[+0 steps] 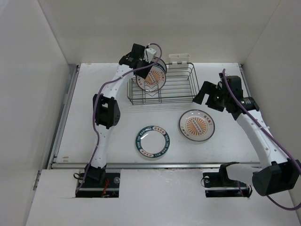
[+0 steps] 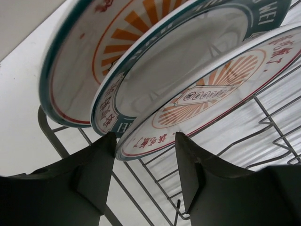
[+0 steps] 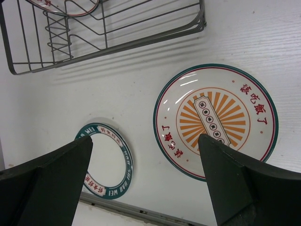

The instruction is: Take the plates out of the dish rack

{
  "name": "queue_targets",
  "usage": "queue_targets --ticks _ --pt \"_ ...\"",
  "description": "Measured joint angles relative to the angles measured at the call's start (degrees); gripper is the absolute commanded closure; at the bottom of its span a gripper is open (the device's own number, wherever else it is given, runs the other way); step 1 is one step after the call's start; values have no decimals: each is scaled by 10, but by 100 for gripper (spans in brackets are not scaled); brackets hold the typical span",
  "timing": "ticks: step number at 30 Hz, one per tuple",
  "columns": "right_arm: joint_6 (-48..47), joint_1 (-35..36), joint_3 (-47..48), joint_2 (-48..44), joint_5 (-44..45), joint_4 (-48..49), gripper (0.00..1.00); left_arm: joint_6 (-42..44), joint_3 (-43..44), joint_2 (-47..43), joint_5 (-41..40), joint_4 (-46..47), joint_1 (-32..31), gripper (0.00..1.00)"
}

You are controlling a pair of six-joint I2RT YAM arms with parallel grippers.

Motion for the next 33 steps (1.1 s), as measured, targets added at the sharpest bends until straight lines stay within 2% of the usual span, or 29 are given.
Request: queue_targets --ticks 2,4,5,6,7,11,17,24,33 --pt "0 3 0 -4 0 0 0 0 0 7 -2 -1 0 52" --pt "0 3 0 -9 0 -2 0 2 0 11 -1 -2 2 63" --pt "0 3 0 -13 0 -3 0 4 0 12 -4 -3 3 73" --pt "0 3 0 -16 0 -4 0 3 0 12 -4 -3 6 73" --pt "0 3 0 -18 0 -5 0 5 0 12 -6 -3 8 81" --pt "0 3 0 -23 0 -9 0 7 0 12 2 -11 12 100" --pt "0 7 0 -23 0 -11 0 3 -8 -9 25 -20 11 100" --pt "0 14 0 -23 0 -11 0 4 -32 -77 54 -28 7 100" --pt "0 21 0 -16 -3 -10 0 -72 -30 -196 165 -69 13 100"
